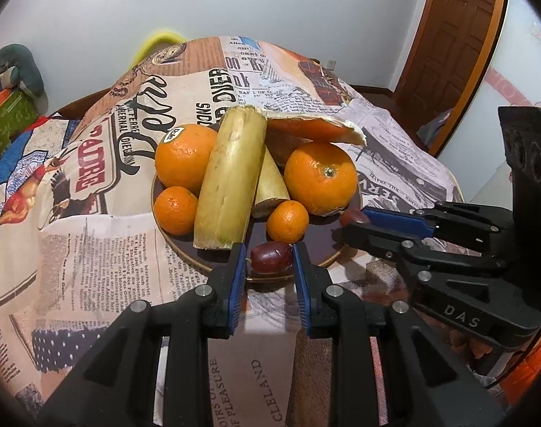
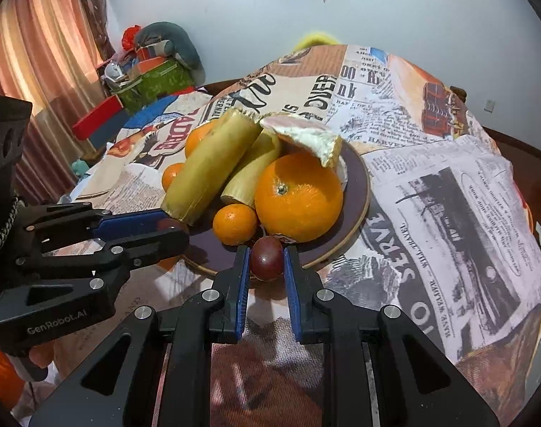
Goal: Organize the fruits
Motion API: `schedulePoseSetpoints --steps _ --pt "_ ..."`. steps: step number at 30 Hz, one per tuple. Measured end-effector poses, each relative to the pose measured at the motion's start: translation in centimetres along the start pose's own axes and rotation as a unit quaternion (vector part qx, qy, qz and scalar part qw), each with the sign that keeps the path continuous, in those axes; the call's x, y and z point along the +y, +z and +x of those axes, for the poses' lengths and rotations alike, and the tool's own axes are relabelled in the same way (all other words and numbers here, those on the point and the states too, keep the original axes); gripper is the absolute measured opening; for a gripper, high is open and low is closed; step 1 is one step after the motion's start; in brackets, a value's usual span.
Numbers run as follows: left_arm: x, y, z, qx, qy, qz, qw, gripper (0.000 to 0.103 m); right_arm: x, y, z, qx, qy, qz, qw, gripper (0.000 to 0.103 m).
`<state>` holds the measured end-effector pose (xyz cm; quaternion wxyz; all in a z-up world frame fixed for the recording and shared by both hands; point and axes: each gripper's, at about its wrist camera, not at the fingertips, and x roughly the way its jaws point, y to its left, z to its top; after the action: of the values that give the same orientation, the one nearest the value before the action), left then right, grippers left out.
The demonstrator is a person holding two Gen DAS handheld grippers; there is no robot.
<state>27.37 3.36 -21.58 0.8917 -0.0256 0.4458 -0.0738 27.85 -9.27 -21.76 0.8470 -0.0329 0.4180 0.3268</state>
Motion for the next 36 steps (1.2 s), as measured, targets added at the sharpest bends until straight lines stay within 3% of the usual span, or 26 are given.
schedulePoseSetpoints --steps 9,18,27,36 --pt "0.0 0.0 0.5 0.007 -0.003 -0.004 1.0 0.032 -0.2 0.1 0.4 0.007 0.004 -0.001 1.0 0.02" --pt "0.2 0.4 -2.0 -0.019 0.002 -0.013 0.9997 0.033 -0.1 0.4 -1.8 -0.016 -0.01 -0.004 1.0 0.021" --pt "-1.2 1.5 -11.3 -0.127 0.031 -0.003 0.9915 0.033 1.8 2.0 -10.0 -0.105 -0.029 -0.022 0.994 0.021" --pt "-3.7 0.9 -23.1 -0.259 0.051 0.003 0.9645 0.033 6.3 1.8 -20.5 -0.232 -0.031 -0.037 0.972 0.021"
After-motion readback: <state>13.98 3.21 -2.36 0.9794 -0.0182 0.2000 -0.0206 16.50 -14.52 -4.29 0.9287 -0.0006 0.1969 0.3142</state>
